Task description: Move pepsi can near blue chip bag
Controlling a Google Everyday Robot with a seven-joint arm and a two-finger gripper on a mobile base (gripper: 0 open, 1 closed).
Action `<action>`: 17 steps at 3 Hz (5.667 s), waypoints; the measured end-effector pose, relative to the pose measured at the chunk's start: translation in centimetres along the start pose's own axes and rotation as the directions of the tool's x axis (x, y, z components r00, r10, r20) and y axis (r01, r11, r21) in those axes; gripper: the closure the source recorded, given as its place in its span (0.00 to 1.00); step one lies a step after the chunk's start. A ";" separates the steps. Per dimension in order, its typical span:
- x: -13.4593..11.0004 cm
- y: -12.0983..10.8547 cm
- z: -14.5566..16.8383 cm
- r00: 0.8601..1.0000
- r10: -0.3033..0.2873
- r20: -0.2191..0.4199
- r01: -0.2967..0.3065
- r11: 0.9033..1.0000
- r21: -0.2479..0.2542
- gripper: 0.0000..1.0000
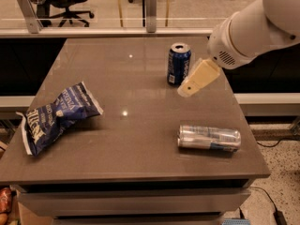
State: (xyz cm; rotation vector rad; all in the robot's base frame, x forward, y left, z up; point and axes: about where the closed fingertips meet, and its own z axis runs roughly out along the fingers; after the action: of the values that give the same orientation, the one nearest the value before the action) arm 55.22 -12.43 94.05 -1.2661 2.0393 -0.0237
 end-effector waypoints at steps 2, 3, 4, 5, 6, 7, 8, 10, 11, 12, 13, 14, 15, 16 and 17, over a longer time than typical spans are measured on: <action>-0.7 0.1 2.7 0.999 0.015 0.038 -0.014 1.000 -0.013 0.00; -0.8 0.2 4.4 0.998 0.019 0.054 -0.018 1.000 -0.025 0.00; -0.2 0.2 6.8 0.995 0.036 0.088 -0.032 0.999 -0.043 0.00; -0.2 0.2 6.8 0.995 0.036 0.088 -0.032 0.999 -0.043 0.00; 0.1 0.1 7.0 0.994 0.049 0.099 -0.045 0.998 -0.039 0.00; 0.7 -0.4 7.8 0.987 0.082 0.135 -0.077 0.996 -0.046 0.00; 0.8 -1.1 8.7 0.975 0.110 0.195 -0.100 0.993 -0.059 0.00; 0.0 -1.7 11.1 0.949 0.129 0.288 -0.100 0.988 -0.114 0.00; -0.5 -1.6 11.8 0.939 0.131 0.318 -0.091 0.986 -0.138 0.18; -0.8 -1.6 12.1 0.932 0.130 0.339 -0.082 0.985 -0.151 0.40; -1.0 -1.5 12.1 0.926 0.129 0.355 -0.076 0.984 -0.159 0.64; -1.2 -1.6 12.0 0.919 0.129 0.373 -0.071 0.984 -0.164 0.87; -1.9 -1.6 11.7 0.898 0.130 0.420 -0.051 0.980 -0.195 1.00; -3.3 -1.2 11.0 0.877 0.109 0.468 0.004 0.973 -0.232 1.00; -4.9 -0.1 9.8 0.858 0.073 0.508 0.078 0.960 -0.270 1.00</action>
Offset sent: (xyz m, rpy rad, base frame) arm 0.0276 0.0217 -0.0297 0.0677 -0.0029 0.0089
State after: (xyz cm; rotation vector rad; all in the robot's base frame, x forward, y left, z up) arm 62.26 -5.31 89.62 -1.2737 1.6036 0.5700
